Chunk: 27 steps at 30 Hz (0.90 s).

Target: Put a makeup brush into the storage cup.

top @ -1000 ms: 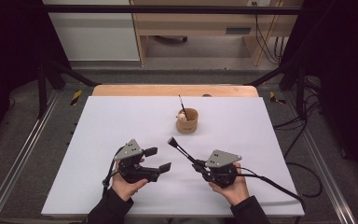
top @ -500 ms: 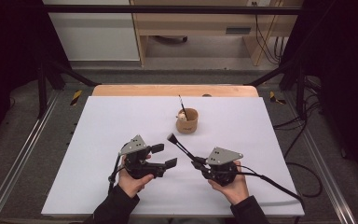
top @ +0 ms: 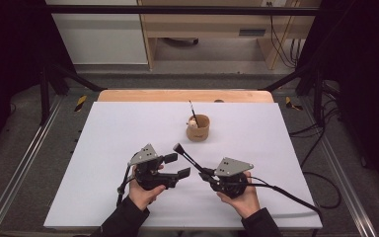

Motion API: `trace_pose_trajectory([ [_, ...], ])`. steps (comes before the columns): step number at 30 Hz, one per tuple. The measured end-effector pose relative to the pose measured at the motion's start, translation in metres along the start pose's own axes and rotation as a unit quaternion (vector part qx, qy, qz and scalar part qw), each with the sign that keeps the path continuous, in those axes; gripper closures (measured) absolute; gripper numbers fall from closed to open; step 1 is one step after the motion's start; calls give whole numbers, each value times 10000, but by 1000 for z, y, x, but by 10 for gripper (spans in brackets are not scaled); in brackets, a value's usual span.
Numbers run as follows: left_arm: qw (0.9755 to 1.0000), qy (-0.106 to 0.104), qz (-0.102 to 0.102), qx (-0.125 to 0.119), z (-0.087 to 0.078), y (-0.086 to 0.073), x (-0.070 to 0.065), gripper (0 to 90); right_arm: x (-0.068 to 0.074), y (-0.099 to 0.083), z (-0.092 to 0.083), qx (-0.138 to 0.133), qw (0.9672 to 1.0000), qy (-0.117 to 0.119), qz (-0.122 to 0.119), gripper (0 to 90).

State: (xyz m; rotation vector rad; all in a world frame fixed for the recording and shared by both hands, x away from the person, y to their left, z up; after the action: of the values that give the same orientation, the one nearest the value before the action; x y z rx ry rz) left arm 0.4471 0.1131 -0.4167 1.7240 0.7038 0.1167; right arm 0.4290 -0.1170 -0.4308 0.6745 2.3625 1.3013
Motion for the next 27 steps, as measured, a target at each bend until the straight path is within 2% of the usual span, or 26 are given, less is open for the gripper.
trace_pose_trajectory([
  [8,10000,-43,-55,6,4,-1,-1,281,2,-1,3,-15,10000,54,8,795],
  [19,9996,-102,-241,-108,9,0,0,386,5,0,5,-58,9999,144,1,794],
  [27,9994,-113,-281,-160,9,0,-1,484,7,0,6,-57,9998,179,-13,794],
])
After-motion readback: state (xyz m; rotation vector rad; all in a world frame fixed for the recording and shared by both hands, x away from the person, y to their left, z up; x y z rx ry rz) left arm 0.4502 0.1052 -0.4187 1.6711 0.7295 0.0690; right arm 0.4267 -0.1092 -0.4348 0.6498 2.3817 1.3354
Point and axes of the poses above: each handheld gripper's, and its own axes: z roughly forward along the jaws, y roughly out of its top, x roughly to its left, the point moved 2 cm from there along z, roughly forward along the jaws
